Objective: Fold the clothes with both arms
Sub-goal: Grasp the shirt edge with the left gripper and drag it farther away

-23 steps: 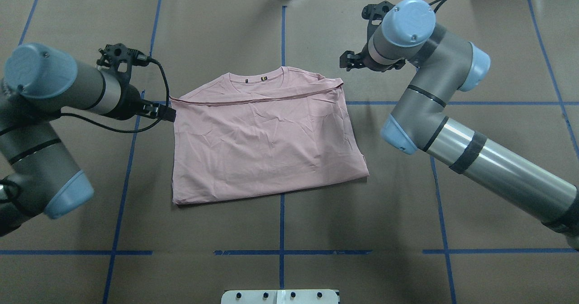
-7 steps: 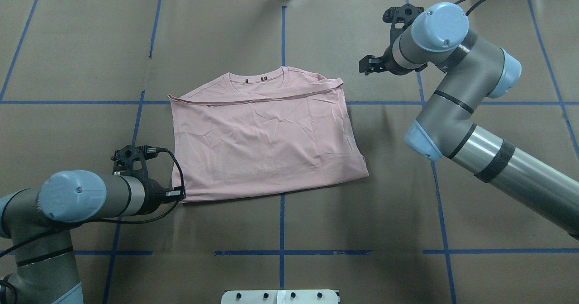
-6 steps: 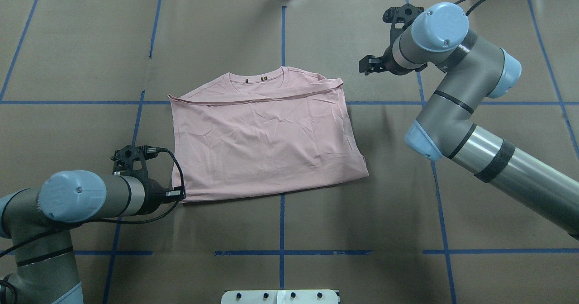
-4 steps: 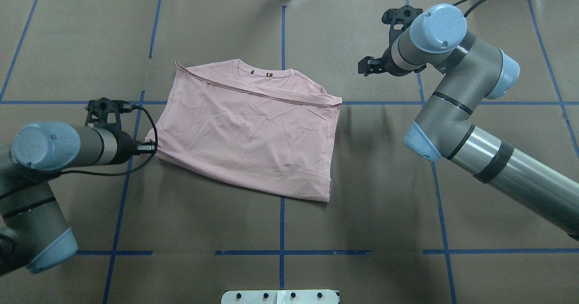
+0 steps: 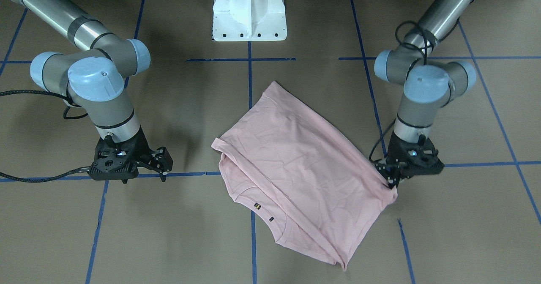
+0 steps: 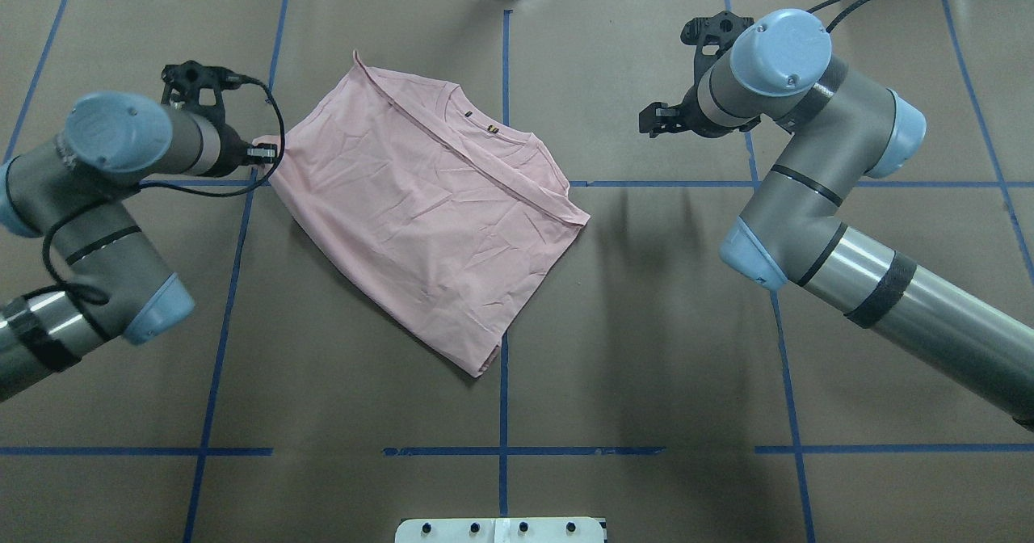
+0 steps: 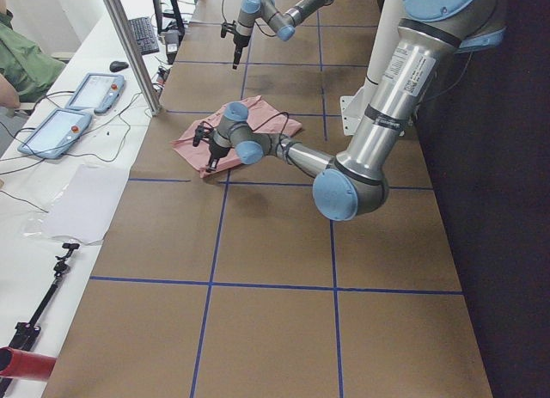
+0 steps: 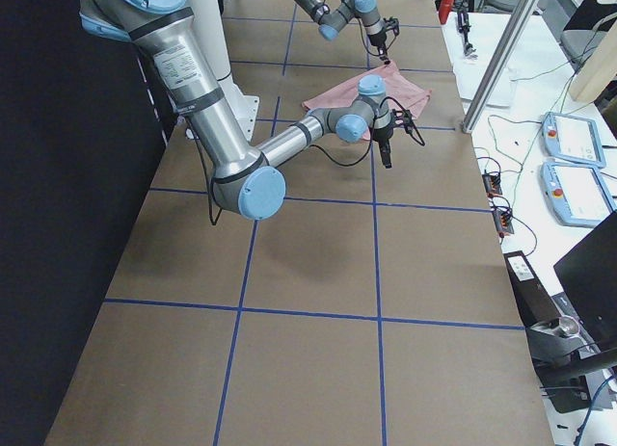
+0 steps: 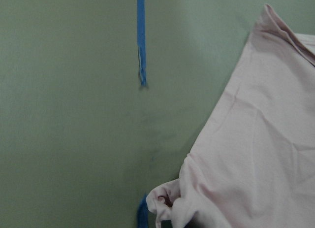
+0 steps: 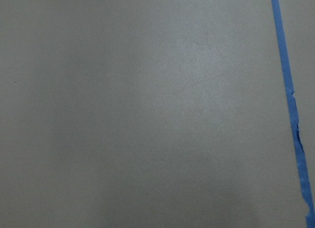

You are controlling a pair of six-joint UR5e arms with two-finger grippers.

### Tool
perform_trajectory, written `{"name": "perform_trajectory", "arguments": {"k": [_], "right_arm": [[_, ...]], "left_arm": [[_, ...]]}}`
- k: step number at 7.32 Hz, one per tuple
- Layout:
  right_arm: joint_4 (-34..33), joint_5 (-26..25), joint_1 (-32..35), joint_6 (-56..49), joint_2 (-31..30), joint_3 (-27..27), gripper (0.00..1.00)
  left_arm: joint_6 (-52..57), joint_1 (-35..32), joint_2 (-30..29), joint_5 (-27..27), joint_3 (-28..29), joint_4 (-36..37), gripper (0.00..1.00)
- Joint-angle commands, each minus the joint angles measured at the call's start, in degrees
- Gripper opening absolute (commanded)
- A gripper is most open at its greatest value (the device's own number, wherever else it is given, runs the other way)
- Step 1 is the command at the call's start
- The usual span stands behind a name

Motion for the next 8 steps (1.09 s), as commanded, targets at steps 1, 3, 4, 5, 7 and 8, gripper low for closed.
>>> {"name": "perform_trajectory", "arguments": {"k": [1, 3, 4, 5, 7, 8], "right_arm": [[0.0, 0.0, 0.0, 0.1, 0.1, 0.0, 1.0], [0.0, 0.0, -0.8, 1.7, 1.1, -0.1, 1.0], [-0.2, -0.1, -1.4, 1.9, 3.4, -1.1, 1.0], [-0.1, -0.6, -3.3, 9.0, 8.8, -5.2, 0.99], [-0.1, -6.2, -6.8, 21.3, 17.7, -12.5, 0.77], [0.1, -7.0, -8.2, 24.7, 21.2, -15.9, 0.71]], "left_arm": [[6.9, -3.6, -5.9, 2.7, 15.9, -9.4, 0.0], [13.3, -4.4, -4.5, 2.0, 14.7, -13.4, 1.0], [14.4, -5.7, -3.6, -3.0, 12.1, -14.4, 1.0], [15.4, -6.7, -1.9, -7.8, 10.5, -14.9, 1.0], [15.9, -6.7, -0.7, -8.0, 8.0, -14.8, 1.0], [15.9, -6.7, -0.7, -8.0, 7.9, -14.8, 1.0]]}}
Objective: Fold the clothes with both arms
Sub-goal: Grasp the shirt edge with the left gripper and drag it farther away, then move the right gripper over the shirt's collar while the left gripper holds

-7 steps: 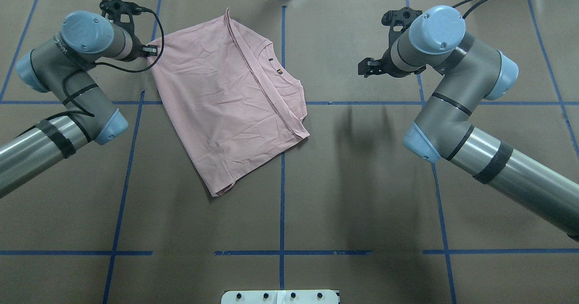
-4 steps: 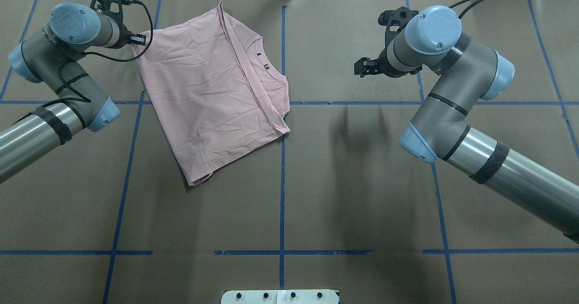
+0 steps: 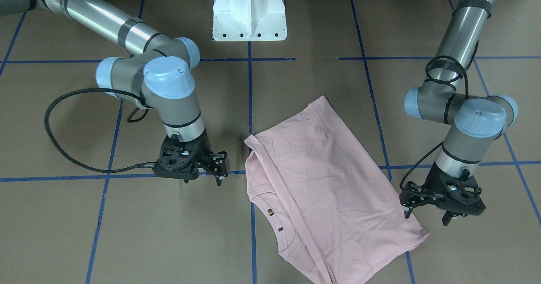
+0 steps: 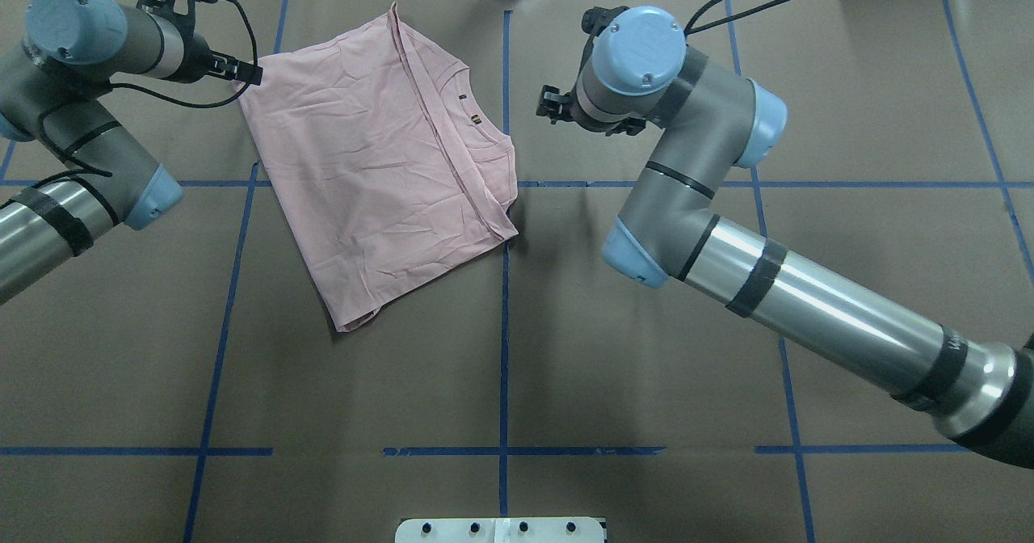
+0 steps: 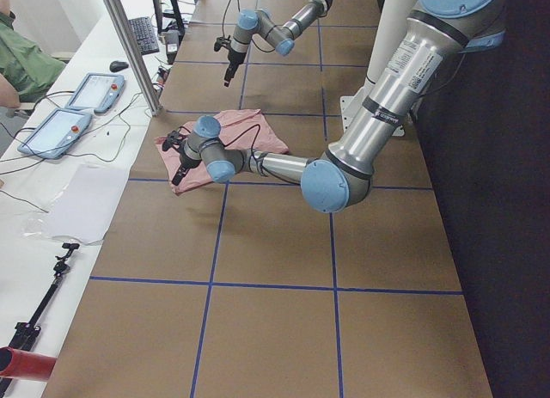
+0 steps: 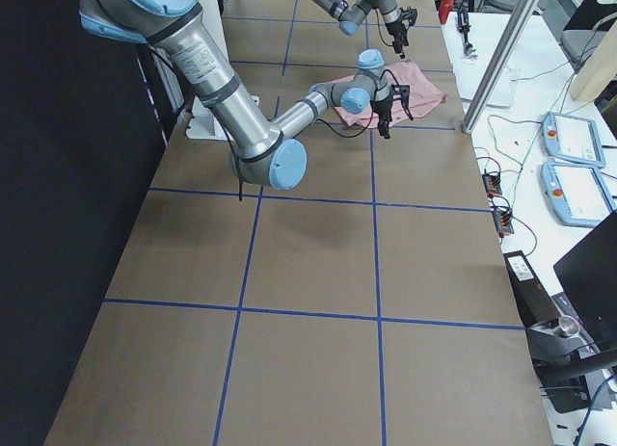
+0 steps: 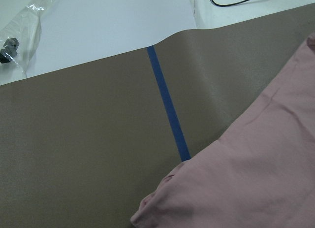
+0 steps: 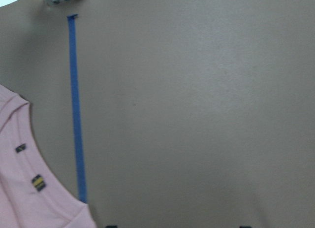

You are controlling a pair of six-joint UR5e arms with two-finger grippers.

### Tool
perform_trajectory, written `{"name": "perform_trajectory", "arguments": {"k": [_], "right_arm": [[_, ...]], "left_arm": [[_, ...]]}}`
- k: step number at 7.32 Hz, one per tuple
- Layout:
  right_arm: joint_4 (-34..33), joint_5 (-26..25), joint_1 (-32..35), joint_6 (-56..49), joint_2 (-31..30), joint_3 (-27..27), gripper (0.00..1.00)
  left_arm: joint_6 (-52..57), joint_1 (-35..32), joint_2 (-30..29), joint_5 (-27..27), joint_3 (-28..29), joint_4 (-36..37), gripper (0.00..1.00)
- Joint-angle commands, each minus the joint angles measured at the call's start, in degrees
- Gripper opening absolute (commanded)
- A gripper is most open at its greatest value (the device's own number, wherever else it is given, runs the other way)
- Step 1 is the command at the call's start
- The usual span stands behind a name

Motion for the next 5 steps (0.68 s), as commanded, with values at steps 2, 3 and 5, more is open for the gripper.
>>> {"name": "perform_trajectory", "arguments": {"k": [2, 3, 5], "right_arm": [[3.4, -3.1, -3.3, 6.4, 9.1, -12.9, 0.66], [3.3, -3.1, -4.1, 6.2, 10.9, -15.9, 0.66], [3.0, -3.8, -4.9, 3.5, 11.2, -17.7, 0.67]], "left_arm": [[0.1, -0.1, 0.3, -0.3, -0.6, -0.1, 1.0], [0.1, -0.1, 0.4, -0.3, -0.6, 0.0, 1.0], [0.1, -0.1, 0.3, -0.3, -0.6, 0.0, 1.0]]}}
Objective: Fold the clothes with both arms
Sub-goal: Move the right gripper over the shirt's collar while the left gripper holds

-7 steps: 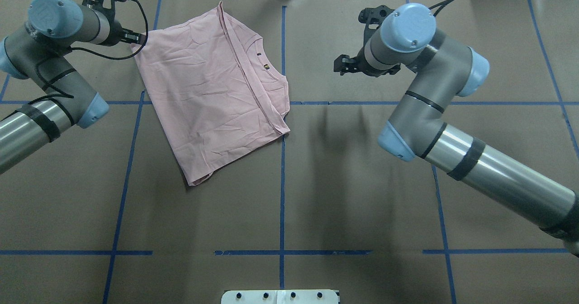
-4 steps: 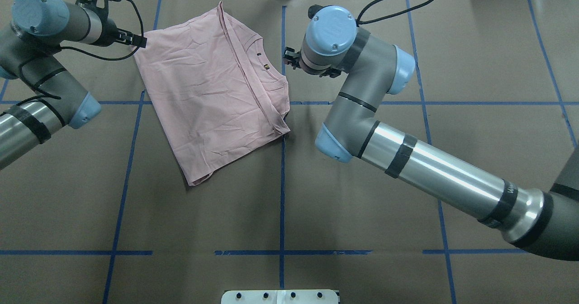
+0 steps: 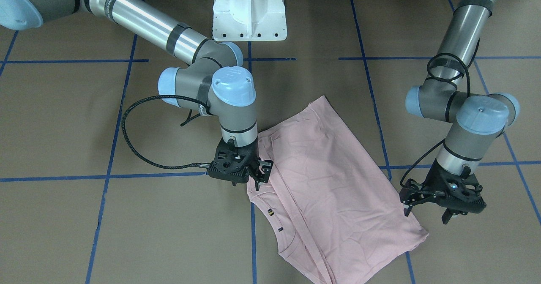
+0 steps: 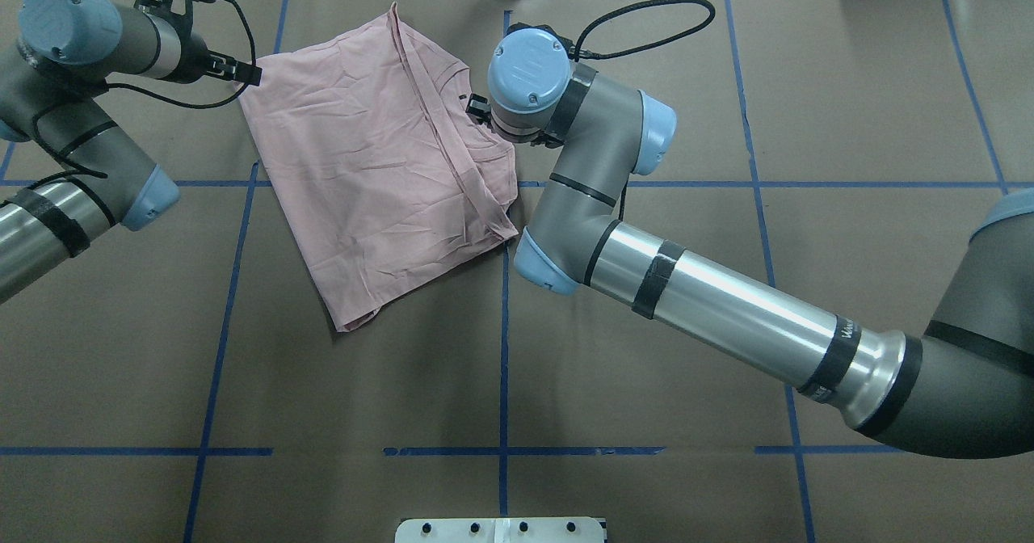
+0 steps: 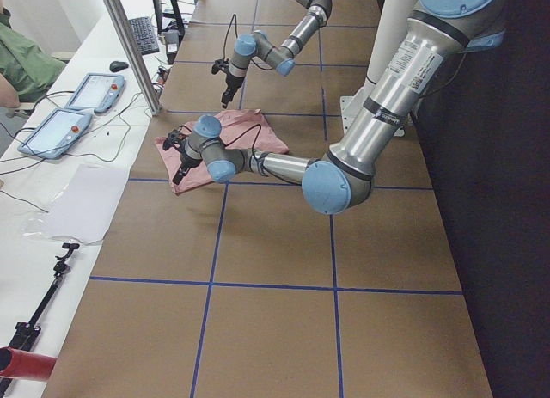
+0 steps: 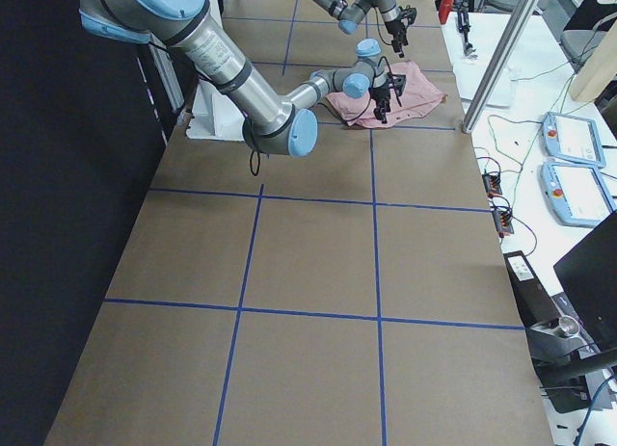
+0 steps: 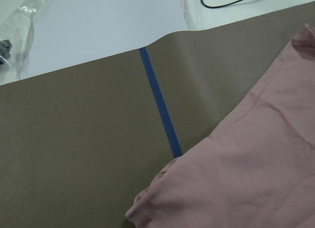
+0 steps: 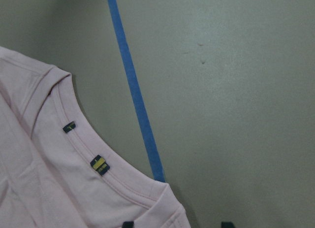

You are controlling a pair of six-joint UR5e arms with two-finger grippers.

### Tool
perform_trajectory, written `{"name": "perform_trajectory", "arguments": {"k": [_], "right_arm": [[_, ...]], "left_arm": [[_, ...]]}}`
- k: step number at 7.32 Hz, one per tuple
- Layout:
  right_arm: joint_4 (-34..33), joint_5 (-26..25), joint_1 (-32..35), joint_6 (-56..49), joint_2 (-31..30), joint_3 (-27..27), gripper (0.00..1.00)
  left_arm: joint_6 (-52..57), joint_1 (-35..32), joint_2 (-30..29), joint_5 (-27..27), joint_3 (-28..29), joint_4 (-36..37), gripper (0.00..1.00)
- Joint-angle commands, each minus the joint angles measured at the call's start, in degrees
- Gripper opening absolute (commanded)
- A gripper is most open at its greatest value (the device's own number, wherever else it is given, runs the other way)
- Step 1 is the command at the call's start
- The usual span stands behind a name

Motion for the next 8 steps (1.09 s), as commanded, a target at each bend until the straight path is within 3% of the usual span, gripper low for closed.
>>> {"name": "perform_trajectory", "arguments": {"k": [1, 4, 5, 6, 7, 8], "right_arm": [[-0.3, -0.5, -0.8, -2.1, 0.4, -1.8, 0.67], [-0.6, -1.3, -2.1, -3.0, 0.5, -2.1, 0.59], [-1.4, -1.3, -2.2, -3.0, 0.9, -2.1, 0.5], [-2.5, -1.3, -2.2, -2.6, 1.5, -2.0, 0.21], [-2.5, -1.3, -2.4, -2.4, 1.6, -2.1, 0.0], [-2.6, -1.4, -2.6, -2.8, 1.4, -2.0, 0.0]], "left_arm": [[0.0, 0.0, 0.0, 0.0, 0.0, 0.0, 1.0], [0.0, 0.1, 0.0, 0.0, -0.5, 0.1, 1.0], [-0.1, 0.1, 0.0, 0.0, -0.5, 0.0, 1.0], [-0.1, 0.1, 0.0, 0.0, -0.5, 0.0, 1.0], [-0.1, 0.0, 0.0, 0.0, -0.5, 0.1, 1.0], [-0.1, 0.0, 0.0, 0.0, -0.5, 0.0, 1.0]]}}
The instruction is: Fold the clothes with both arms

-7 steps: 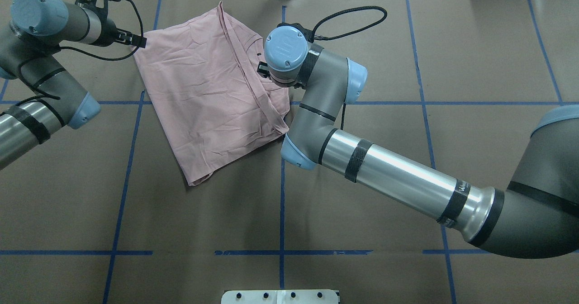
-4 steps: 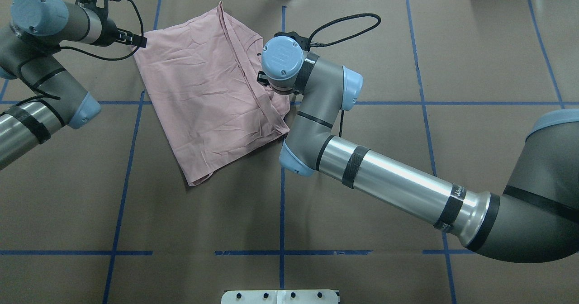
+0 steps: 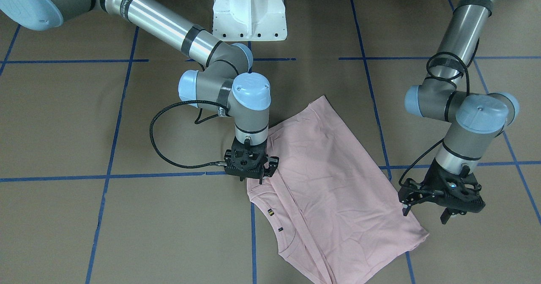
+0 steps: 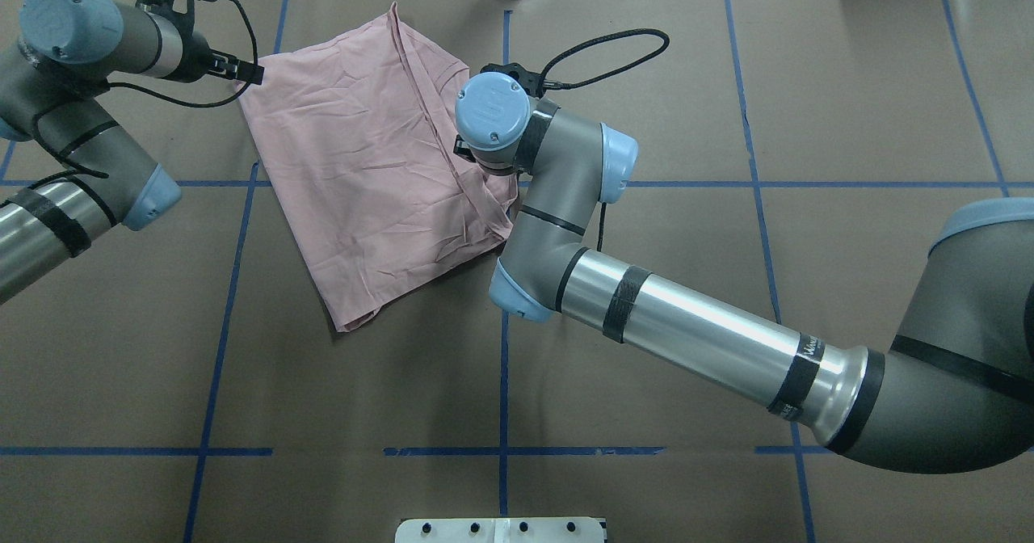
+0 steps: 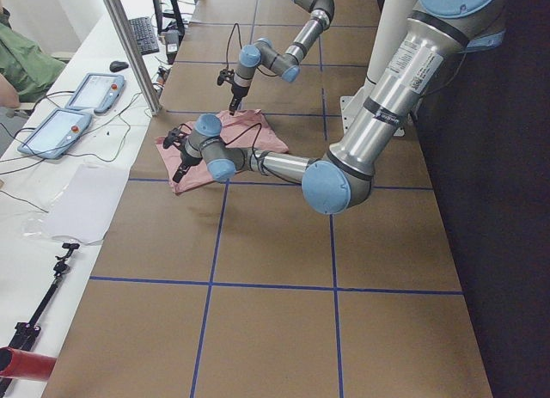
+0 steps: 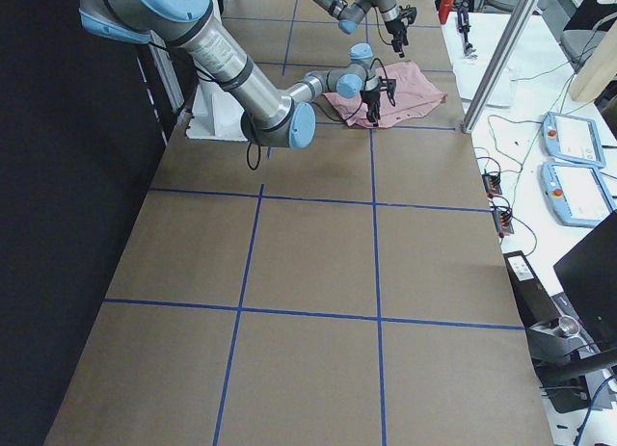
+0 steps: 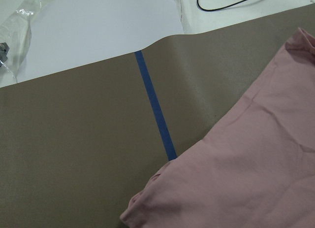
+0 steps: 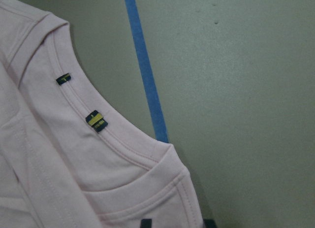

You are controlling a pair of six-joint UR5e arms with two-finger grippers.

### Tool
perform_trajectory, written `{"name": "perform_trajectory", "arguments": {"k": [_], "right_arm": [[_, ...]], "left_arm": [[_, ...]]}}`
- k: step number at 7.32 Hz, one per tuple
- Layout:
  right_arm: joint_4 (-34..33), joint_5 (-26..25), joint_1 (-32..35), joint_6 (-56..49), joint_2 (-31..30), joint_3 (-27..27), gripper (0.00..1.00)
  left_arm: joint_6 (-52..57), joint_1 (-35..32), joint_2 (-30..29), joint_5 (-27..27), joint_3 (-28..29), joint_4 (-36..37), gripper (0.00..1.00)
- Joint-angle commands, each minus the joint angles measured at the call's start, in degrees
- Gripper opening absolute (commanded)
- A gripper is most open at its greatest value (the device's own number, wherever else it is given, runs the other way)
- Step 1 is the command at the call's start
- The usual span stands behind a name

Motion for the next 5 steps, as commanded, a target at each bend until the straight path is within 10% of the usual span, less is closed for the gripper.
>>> {"name": "perform_trajectory", "arguments": {"k": [1, 2, 4, 5], "right_arm": [[-0.2, -0.1, -0.2, -0.5, 0.0, 0.1, 0.0], [-0.2, -0.8, -0.1, -1.4, 0.1, 0.1, 0.02], [-0.2, -0.8, 0.0, -4.3, 0.1, 0.2, 0.61], [-0.3, -0.9, -0.1, -4.2, 0.0, 0.1, 0.63]], "left_arm": [[0.0, 0.0, 0.0, -0.1, 0.0, 0.0, 1.0], [0.0, 0.0, 0.1, -0.1, 0.0, 0.0, 1.0], [0.0, 0.0, 0.1, 0.0, 0.0, -0.1, 1.0], [0.0, 0.0, 0.1, 0.0, 0.0, 0.0, 1.0]]}}
